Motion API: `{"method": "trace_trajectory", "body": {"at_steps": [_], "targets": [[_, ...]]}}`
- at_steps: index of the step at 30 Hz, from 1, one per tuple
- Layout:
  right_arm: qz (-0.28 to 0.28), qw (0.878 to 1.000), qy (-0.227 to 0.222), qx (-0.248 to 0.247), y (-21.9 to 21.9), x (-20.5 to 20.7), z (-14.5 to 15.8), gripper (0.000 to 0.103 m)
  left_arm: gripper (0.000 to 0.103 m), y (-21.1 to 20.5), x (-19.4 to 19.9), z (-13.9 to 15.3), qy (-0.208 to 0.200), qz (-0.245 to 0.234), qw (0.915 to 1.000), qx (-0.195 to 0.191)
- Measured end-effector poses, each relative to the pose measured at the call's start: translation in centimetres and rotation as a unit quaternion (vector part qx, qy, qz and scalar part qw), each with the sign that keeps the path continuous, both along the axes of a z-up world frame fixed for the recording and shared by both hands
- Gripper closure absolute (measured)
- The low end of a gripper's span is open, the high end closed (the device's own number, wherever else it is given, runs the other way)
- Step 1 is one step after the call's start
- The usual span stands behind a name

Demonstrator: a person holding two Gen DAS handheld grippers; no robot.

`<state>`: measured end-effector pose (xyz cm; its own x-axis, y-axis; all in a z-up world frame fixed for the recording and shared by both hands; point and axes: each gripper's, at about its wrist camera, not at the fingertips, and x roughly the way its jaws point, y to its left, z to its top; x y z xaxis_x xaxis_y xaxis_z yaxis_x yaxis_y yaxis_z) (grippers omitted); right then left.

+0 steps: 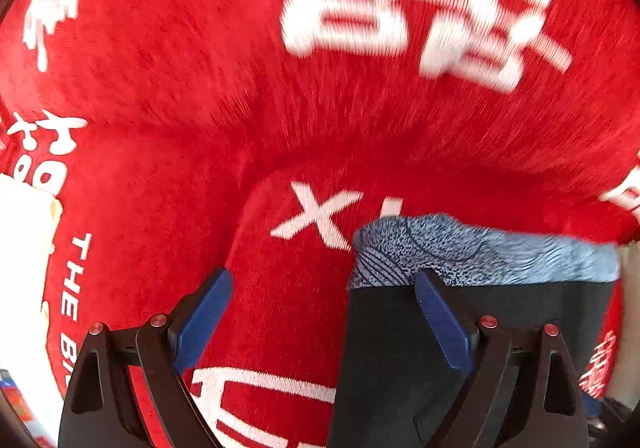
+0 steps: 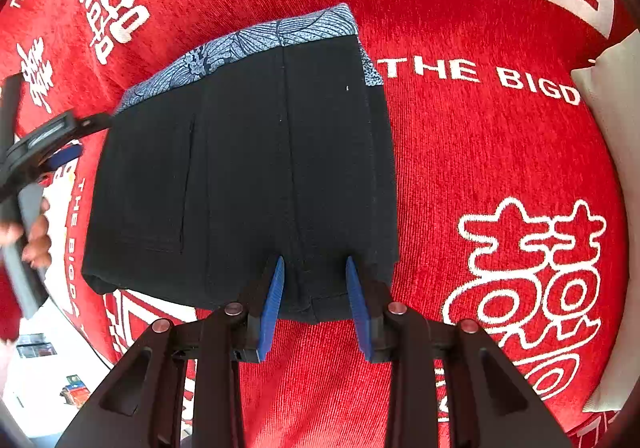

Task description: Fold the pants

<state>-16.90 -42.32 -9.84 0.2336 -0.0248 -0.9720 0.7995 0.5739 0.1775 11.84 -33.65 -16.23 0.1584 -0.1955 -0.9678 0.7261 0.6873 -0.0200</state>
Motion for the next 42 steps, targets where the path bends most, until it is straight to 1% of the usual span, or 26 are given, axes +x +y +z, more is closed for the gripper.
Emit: {"method": "trace_trajectory", "body": {"at_steps": [1, 3, 5, 7, 8, 12, 17, 23, 28, 30, 32, 34, 37, 39, 40, 42], "targets": [[0.0, 1.0, -0.001, 0.001, 0.0, 0.0, 0.0, 0.068, 0.009, 0.0, -0.7, -0.6, -0.011, -0.014, 0.9998, 0.008], [0.001, 1.0, -0.002, 0.001, -0.1, -0.1, 0.0, 0.068, 0.009, -0.2, -1.0, -1.4, -0.026, -0.03, 0.9992, 0.009], [0.001, 1.0, -0.003, 0.0, -0.1, -0.2, 0.0, 0.068, 0.009, 0.0, -0.8, -1.5, -0.019, -0.025, 0.9995, 0.003], [0.001, 1.0, -0.004, 0.0, -0.2, -0.3, 0.0, 0.068, 0.009, 0.3, -0.3, -1.3, -0.005, -0.015, 0.9999, -0.001], [0.0, 1.0, -0.004, 0.0, -0.2, -0.3, -0.1, 0.068, 0.009, 0.5, -0.2, -1.2, -0.005, -0.013, 0.9999, -0.001], [0.0, 1.0, -0.001, 0.0, -0.2, -0.2, -0.1, 0.068, 0.009, 1.1, -1.2, 0.3, -0.02, -0.03, 0.9994, 0.002], [-0.004, 1.0, 0.0, 0.0, -0.2, -0.1, -0.1, 0.067, 0.009, 2.2, -2.3, 1.2, 0.007, -0.041, 0.9991, 0.003], [-0.006, 1.0, 0.003, -0.002, -0.2, 0.2, 0.0, 0.067, 0.009, 2.4, -3.4, 1.8, 0.006, -0.058, 0.9983, 0.006], [-0.01, 1.0, 0.004, -0.004, 0.0, 0.4, 0.1, 0.067, 0.009, 2.4, -3.8, 2.1, 0.009, -0.062, 0.998, 0.004], [-0.011, 1.0, 0.004, -0.004, 0.0, 0.4, 0.1, 0.067, 0.009, 2.5, -3.7, 2.4, 0.012, -0.062, 0.998, 0.0], [-0.013, 1.0, 0.003, -0.004, 0.0, 0.4, 0.2, 0.066, 0.009, 2.7, -3.6, 2.8, 0.029, -0.063, 0.9976, -0.01], [-0.015, 1.0, 0.001, -0.004, 0.0, 0.4, 0.3, 0.064, 0.009, 2.9, -3.4, 3.2, 0.049, -0.064, 0.9964, -0.027], [-0.017, 1.0, -0.005, -0.003, 0.1, 0.2, 0.6, 0.059, 0.009, 3.4, -3.3, 3.8, 0.085, -0.074, 0.992, -0.058], [-0.018, 1.0, -0.011, -0.001, 0.0, 0.2, 0.9, 0.05, 0.009, 3.9, -3.2, 4.2, 0.102, -0.075, 0.9889, -0.077], [-0.018, 1.0, -0.014, 0.002, 0.0, 0.2, 1.1, 0.048, 0.009, 4.0, -3.3, 4.3, 0.111, -0.075, 0.9875, -0.084], [-0.017, 1.0, -0.024, 0.008, 0.1, 0.2, 1.6, 0.038, 0.009, 4.4, -3.3, 4.4, 0.13, -0.074, 0.9839, -0.097]]}}
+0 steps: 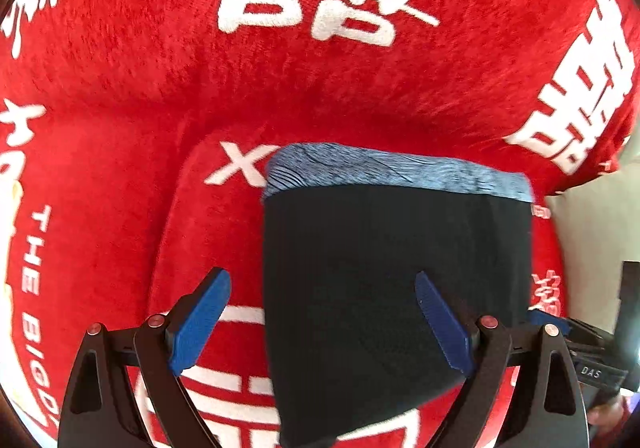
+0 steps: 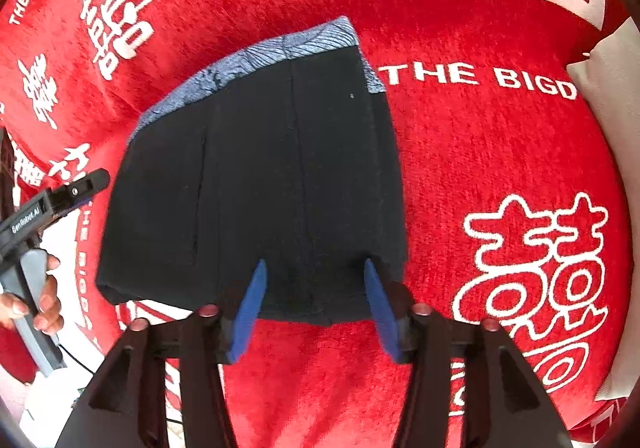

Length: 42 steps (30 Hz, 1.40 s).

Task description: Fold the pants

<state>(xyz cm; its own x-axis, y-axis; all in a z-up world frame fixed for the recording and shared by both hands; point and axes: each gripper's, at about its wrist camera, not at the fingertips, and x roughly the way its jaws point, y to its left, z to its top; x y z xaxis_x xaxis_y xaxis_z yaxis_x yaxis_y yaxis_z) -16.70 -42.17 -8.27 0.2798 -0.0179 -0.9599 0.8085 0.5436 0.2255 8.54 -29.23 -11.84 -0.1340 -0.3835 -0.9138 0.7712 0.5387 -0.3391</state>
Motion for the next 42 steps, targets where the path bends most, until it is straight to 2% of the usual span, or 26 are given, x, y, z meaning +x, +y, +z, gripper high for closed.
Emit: {"method": "trace_trajectory", "body": {"at_steps": [5, 6, 10, 14, 19, 22, 29, 34, 42], "targets": [[0.002, 0.999, -0.028, 0.017, 0.1, -0.9, 1.2, 0.032, 0.009, 0.8, -0.5, -0.5, 0.052, -0.008, 0.9986, -0.007], [-0.002, 0.999, -0.034, 0.021, 0.0, -1.3, 1.2, 0.026, 0.009, 0.9, -0.7, -0.7, 0.062, -0.011, 0.998, -0.006], [-0.022, 0.998, -0.06, 0.029, -0.8, -2.7, 1.6, 0.023, 0.009, 1.2, -1.5, -0.9, 0.044, -0.022, 0.9986, 0.017], [-0.038, 0.997, -0.061, 0.029, -1.6, -3.8, 1.6, 0.023, 0.009, 1.4, -1.1, -1.7, 0.052, -0.017, 0.9981, 0.03], [-0.046, 0.995, -0.074, 0.048, -3.0, -4.8, 1.0, 0.023, 0.009, 1.2, 0.8, -1.6, 0.061, -0.01, 0.998, 0.017], [-0.05, 0.994, -0.085, 0.054, -4.2, -5.2, 0.7, 0.023, 0.009, 0.7, 2.0, -2.2, 0.079, -0.012, 0.9966, 0.019], [-0.052, 0.988, -0.11, 0.096, -7.5, -5.0, -1.8, 0.023, 0.009, -1.1, 2.8, -4.9, 0.102, -0.046, 0.9926, 0.047], [-0.037, 0.979, -0.139, 0.143, -8.8, -4.4, -3.9, 0.023, 0.009, -1.8, 2.7, -5.8, 0.118, -0.073, 0.9897, 0.035], [-0.003, 0.962, -0.182, 0.205, -10.2, -2.8, -6.8, 0.022, 0.009, -2.2, 3.5, -8.1, 0.201, -0.083, 0.9759, 0.021]]}}
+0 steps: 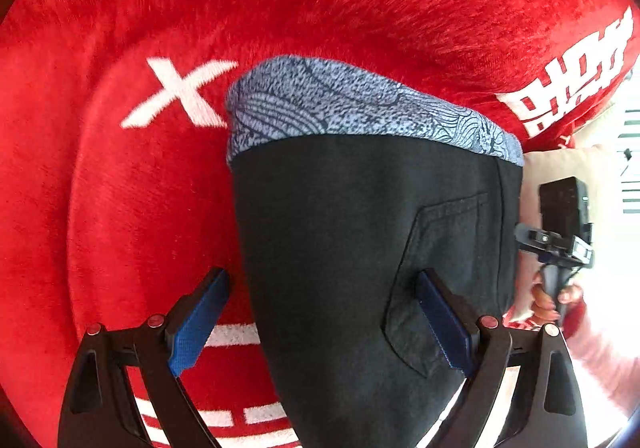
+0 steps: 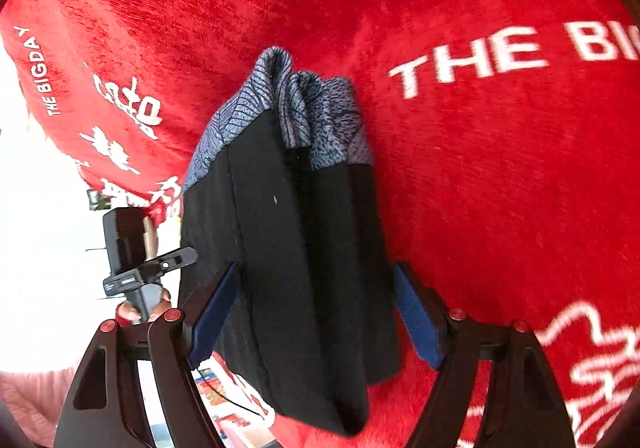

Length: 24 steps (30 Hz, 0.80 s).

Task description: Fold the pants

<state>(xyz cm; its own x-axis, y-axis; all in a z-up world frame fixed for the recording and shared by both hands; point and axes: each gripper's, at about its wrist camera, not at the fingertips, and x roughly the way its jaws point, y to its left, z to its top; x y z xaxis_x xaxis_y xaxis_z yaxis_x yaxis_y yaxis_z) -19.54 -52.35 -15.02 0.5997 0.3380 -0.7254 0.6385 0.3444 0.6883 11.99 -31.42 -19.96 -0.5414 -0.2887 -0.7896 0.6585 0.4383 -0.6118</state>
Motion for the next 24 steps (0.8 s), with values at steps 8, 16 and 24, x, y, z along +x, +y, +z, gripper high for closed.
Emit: {"method": "trace_trajectory", "body": {"at_steps": [8, 16, 24], "targets": [[-0.014, 1.0, 0.012, 0.003, 0.3, 0.8, 0.4, 0.047, 0.041, 0.3, -1.0, 1.7, -0.011, 0.009, 0.9997, -0.019], [-0.03, 1.0, -0.005, 0.008, 1.2, 0.7, 2.6, 0.062, 0.055, 1.0, -1.3, 4.5, -0.025, 0.028, 0.9988, -0.033], [-0.027, 0.999, -0.013, 0.024, 3.4, -0.5, 5.3, 0.063, 0.055, 3.3, -2.5, 8.3, -0.001, 0.011, 0.9996, -0.027]]}}
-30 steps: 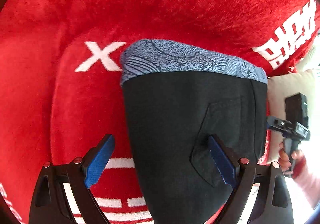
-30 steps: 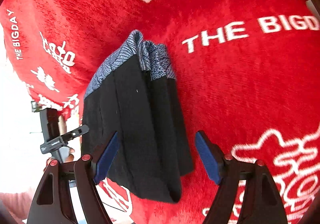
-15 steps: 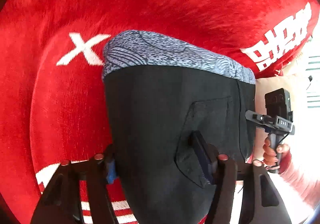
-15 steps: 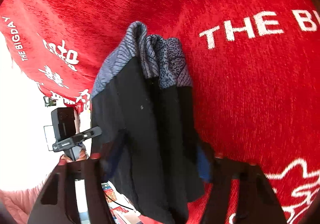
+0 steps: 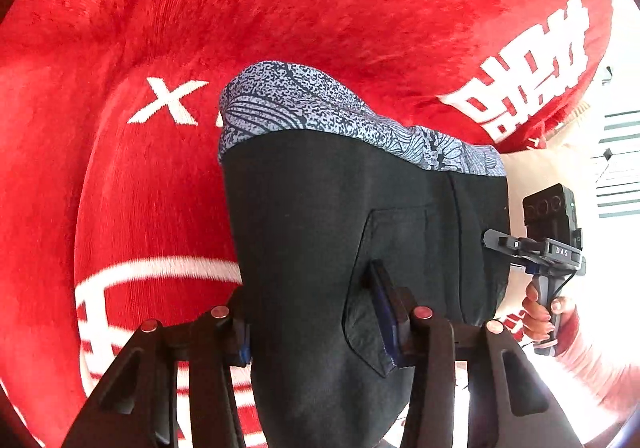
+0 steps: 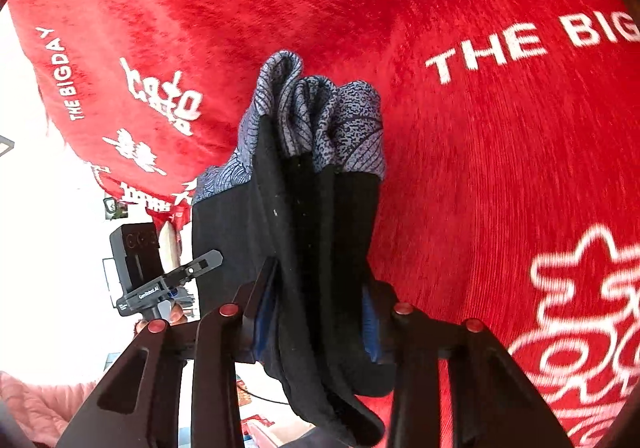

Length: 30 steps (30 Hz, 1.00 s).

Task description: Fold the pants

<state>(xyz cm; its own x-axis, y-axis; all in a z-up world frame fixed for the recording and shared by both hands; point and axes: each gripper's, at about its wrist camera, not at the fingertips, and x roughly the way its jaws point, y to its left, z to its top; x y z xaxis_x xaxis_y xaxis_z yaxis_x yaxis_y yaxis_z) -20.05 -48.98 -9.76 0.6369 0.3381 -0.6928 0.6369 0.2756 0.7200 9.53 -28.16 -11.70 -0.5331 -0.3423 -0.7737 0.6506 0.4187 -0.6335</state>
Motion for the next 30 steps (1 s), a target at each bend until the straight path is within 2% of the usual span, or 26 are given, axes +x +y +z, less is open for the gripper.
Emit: {"method": "trace_trajectory", "body": {"at_steps": [6, 11, 14, 16, 18, 21, 23, 25, 27, 28, 30], "targets": [[0.001, 1.0, -0.003, 0.003, 3.1, -2.1, 2.2, 0.063, 0.055, 2.2, -1.8, 2.9, -0.018, -0.012, 0.9998, 0.004], [0.005, 1.0, -0.002, 0.011, 5.8, -2.8, 2.0, 0.063, 0.055, 4.8, -2.9, 3.2, -0.028, -0.002, 0.9993, 0.024], [0.01, 1.0, 0.006, 0.018, 7.1, -3.1, 0.6, 0.063, 0.055, 6.4, -3.5, 2.0, -0.035, 0.004, 0.999, 0.028], [0.015, 1.0, 0.015, 0.015, 7.7, -3.2, -0.1, 0.063, 0.055, 7.3, -3.9, 0.3, -0.029, 0.007, 0.9987, 0.042], [0.03, 0.999, 0.041, -0.006, 8.5, -3.3, -1.1, 0.062, 0.053, 7.7, -4.3, -1.4, -0.033, 0.008, 0.9985, 0.043], [0.029, 0.996, 0.068, -0.049, 9.4, -3.2, -2.1, 0.056, 0.042, 8.4, -4.3, -2.6, -0.045, 0.012, 0.9984, 0.032], [0.018, 0.996, 0.069, -0.058, 9.6, -3.5, -2.3, 0.051, 0.028, 8.7, -4.3, -2.6, -0.067, 0.009, 0.9975, 0.023], [0.017, 0.994, 0.079, -0.078, 9.8, -3.4, -2.3, 0.045, 0.019, 8.9, -4.3, -2.8, -0.086, 0.005, 0.996, 0.022], [0.017, 0.992, 0.088, -0.092, 10.0, -3.3, -2.2, 0.04, 0.018, 8.9, -4.1, -3.2, -0.083, 0.006, 0.9963, 0.022], [0.017, 0.991, 0.093, -0.096, 10.1, -3.3, -2.3, 0.038, 0.014, 8.7, -4.2, -3.2, -0.085, 0.007, 0.996, 0.025], [0.013, 0.988, 0.109, -0.108, 10.2, -3.4, -2.0, 0.032, 0.011, 8.5, -4.4, -2.9, -0.111, 0.003, 0.9934, 0.029]]}}
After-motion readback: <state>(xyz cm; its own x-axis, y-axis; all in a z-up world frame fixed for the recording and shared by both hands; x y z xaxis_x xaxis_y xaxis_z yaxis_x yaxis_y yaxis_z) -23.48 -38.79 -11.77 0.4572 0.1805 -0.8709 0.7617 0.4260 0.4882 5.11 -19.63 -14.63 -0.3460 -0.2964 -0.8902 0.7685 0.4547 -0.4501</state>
